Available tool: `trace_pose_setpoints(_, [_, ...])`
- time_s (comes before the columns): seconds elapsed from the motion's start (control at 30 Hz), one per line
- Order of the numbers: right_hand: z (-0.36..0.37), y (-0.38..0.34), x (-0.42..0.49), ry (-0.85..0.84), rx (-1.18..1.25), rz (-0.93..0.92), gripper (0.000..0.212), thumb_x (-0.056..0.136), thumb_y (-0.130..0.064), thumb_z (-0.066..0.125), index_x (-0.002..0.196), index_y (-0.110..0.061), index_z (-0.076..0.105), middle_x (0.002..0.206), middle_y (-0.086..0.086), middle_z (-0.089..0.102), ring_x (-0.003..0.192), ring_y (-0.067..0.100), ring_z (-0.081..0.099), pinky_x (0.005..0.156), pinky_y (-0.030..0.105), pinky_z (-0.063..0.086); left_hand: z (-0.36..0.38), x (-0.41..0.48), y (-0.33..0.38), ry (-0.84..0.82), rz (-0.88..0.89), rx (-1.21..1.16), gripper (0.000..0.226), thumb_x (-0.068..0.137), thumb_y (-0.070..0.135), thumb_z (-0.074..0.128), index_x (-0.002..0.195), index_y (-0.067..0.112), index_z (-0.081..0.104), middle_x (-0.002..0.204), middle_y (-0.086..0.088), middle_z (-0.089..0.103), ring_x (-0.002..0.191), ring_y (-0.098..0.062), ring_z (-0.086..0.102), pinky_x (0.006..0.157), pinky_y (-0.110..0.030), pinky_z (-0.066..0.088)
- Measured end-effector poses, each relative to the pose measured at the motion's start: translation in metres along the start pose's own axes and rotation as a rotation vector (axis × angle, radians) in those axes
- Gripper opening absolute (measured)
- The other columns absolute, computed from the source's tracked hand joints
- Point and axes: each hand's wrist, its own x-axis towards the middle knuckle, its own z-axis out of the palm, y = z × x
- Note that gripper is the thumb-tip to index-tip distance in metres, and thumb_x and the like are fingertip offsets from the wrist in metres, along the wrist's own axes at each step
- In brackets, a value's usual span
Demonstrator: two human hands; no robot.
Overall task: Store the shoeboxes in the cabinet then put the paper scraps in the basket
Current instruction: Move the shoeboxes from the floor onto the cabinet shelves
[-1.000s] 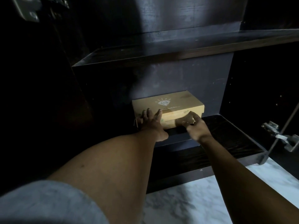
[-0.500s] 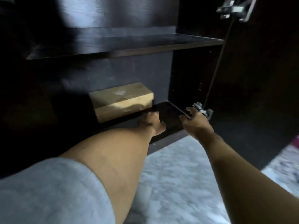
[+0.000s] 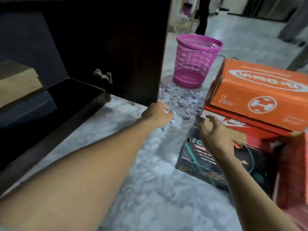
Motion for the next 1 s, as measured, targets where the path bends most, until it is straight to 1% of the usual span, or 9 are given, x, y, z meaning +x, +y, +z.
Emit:
trace_pose_setpoints(0.07, [-0.015,0.037,-0.007,0.032,-0.058,0.11,0.046,0.092,-0.045,0.053,0.133,-0.024,0.052,0.128,0.011,0.062,0.114,0.034,0.058,0.094,0.044,0.048,0.035,-0.004,0.014,-0.11,0.019,-0.078,0.034,0.083,0.049,0.057,0.105,0.027,0.068,0.105,0.003,0.069,0.089,-0.02,0.067,0.083,-0.027,0.052])
trace_pose_setpoints(0.2, [-0.028,0.093,-0.021,-0.008,-0.174,0.331,0.055,0.087,-0.05,0.058,0.134,-0.023,0.051,0.135,0.011,0.055,0.124,0.035,0.051,0.1,0.046,0.044,0.1,-0.016,0.022,-0.237,0.029,-0.128,0.053,0.092,0.046,0.056,0.137,0.019,0.051,0.137,-0.002,0.055,0.121,-0.021,0.055,0.093,-0.025,0.041])
trace_pose_setpoints(0.3, [-0.031,0.123,-0.029,-0.077,-0.214,0.516,0.063,0.084,-0.059,0.055,0.136,-0.024,0.048,0.137,0.012,0.049,0.128,0.035,0.046,0.103,0.045,0.041,0.137,-0.025,0.012,-0.342,-0.001,-0.1,0.056,0.09,0.05,0.055,0.14,0.028,0.042,0.134,0.006,0.052,0.115,-0.018,0.055,0.09,-0.026,0.042])
trace_pose_setpoints(0.37, [-0.032,0.14,-0.035,-0.087,-0.216,0.608,0.07,0.082,-0.062,0.055,0.138,-0.022,0.044,0.138,0.014,0.045,0.132,0.035,0.041,0.104,0.045,0.038,0.153,-0.029,0.004,-0.388,-0.035,-0.085,0.062,0.086,0.053,0.056,0.142,0.029,0.039,0.139,0.002,0.052,0.119,-0.021,0.054,0.096,-0.031,0.044])
trace_pose_setpoints(0.5, [-0.031,0.163,-0.04,-0.072,-0.126,0.701,0.076,0.08,-0.057,0.064,0.139,-0.015,0.038,0.139,0.02,0.044,0.133,0.036,0.04,0.106,0.041,0.038,0.171,-0.029,-0.006,-0.422,-0.075,-0.119,0.065,0.089,0.043,0.063,0.145,0.03,0.034,0.136,0.005,0.054,0.121,-0.023,0.054,0.101,-0.034,0.045])
trace_pose_setpoints(0.7, [-0.026,0.17,-0.03,-0.205,-0.133,0.756,0.105,0.072,-0.069,0.07,0.149,-0.015,0.022,0.142,0.018,0.046,0.132,0.036,0.044,0.104,0.039,0.038,0.179,-0.027,-0.012,-0.396,-0.067,-0.165,0.068,0.087,0.029,0.069,0.145,0.031,0.034,0.132,0.002,0.057,0.114,-0.02,0.056,0.095,-0.034,0.049])
trace_pose_setpoints(0.83, [-0.016,0.167,-0.035,-0.136,-0.222,0.753,0.107,0.058,-0.083,0.067,0.142,-0.026,0.032,0.137,0.016,0.036,0.131,0.036,0.034,0.106,0.048,0.03,0.17,-0.03,-0.016,-0.296,-0.128,-0.171,0.066,0.085,0.026,0.069,0.143,0.026,0.037,0.12,0.003,0.057,0.101,-0.018,0.053,0.086,-0.03,0.045])
trace_pose_setpoints(0.93, [0.001,0.161,-0.048,-0.036,-0.122,0.59,0.099,0.066,-0.073,0.071,0.146,-0.03,0.031,0.14,0.012,0.036,0.134,0.03,0.034,0.105,0.043,0.033,0.154,-0.033,-0.033,-0.186,-0.192,-0.152,0.077,0.072,0.044,0.069,0.14,0.033,0.035,0.125,-0.002,0.058,0.103,-0.024,0.057,0.089,-0.034,0.05])
trace_pose_setpoints(1.0, [0.018,0.166,-0.059,0.099,0.072,0.457,0.094,0.068,-0.066,0.075,0.144,-0.03,0.034,0.136,0.009,0.043,0.131,0.025,0.04,0.107,0.043,0.036,0.145,-0.036,-0.049,-0.111,-0.246,-0.158,0.079,0.064,0.054,0.065,0.135,0.037,0.033,0.12,-0.002,0.058,0.103,-0.028,0.06,0.089,-0.04,0.052])
